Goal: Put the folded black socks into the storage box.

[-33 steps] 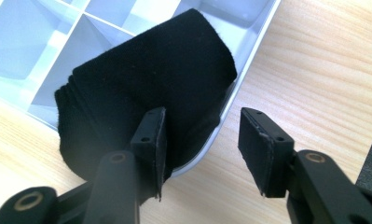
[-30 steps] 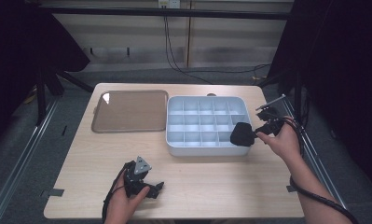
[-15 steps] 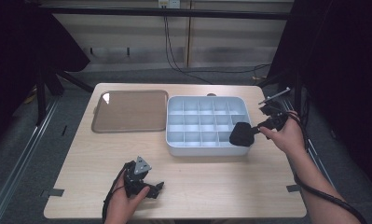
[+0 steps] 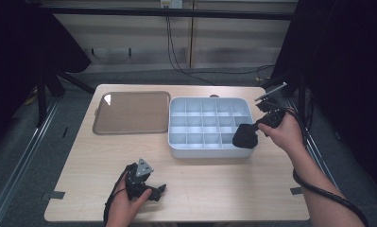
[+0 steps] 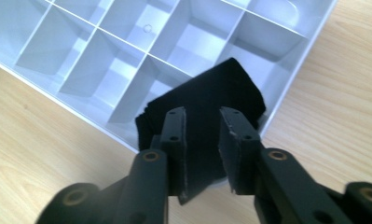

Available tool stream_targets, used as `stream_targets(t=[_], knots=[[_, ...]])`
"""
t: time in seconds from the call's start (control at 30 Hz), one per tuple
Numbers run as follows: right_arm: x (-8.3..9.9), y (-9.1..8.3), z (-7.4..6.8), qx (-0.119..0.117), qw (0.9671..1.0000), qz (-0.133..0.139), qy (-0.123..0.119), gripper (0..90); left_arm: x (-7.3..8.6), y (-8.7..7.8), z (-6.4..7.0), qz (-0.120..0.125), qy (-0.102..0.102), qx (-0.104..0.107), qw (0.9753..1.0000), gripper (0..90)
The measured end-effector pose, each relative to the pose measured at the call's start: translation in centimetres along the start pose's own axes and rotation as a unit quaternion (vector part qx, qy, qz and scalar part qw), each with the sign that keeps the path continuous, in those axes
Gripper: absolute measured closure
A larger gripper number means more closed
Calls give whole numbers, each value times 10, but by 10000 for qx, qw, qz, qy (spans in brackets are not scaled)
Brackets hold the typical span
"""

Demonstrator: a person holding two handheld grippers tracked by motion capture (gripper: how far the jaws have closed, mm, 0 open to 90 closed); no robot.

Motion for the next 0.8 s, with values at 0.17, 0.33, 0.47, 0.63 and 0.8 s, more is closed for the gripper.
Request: stream_targets(t=[0.17,0.33,0.47,0.63,0.8], knots=[[-4,2,-9,-108,9998,-132,-60,844,0,0,0,3,0,-1,10000,0],[-5,8,-12,-163,9995,-212,-142,900,0,0,0,-3,4,0,10000,0],[-6,12,-13,-160,9993,-285,-158,900,0,0,0,-4,5,-1,10000,0],[-7,16,-15,-131,9990,-376,-196,900,0,0,0,-1,4,-1,10000,0],[-7,20,-16,-69,9987,-468,-194,900,0,0,0,2,0,1,10000,0]])
Point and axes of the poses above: each handheld gripper's, and its own axes: y roughly forward along the jaws, x roughly out of its underside, z roughly to its right, the point moved 4 cm from there along y, roughly forward along the jaws, and after that the axes turned 15 degrees about x, right-handed, at the moved point
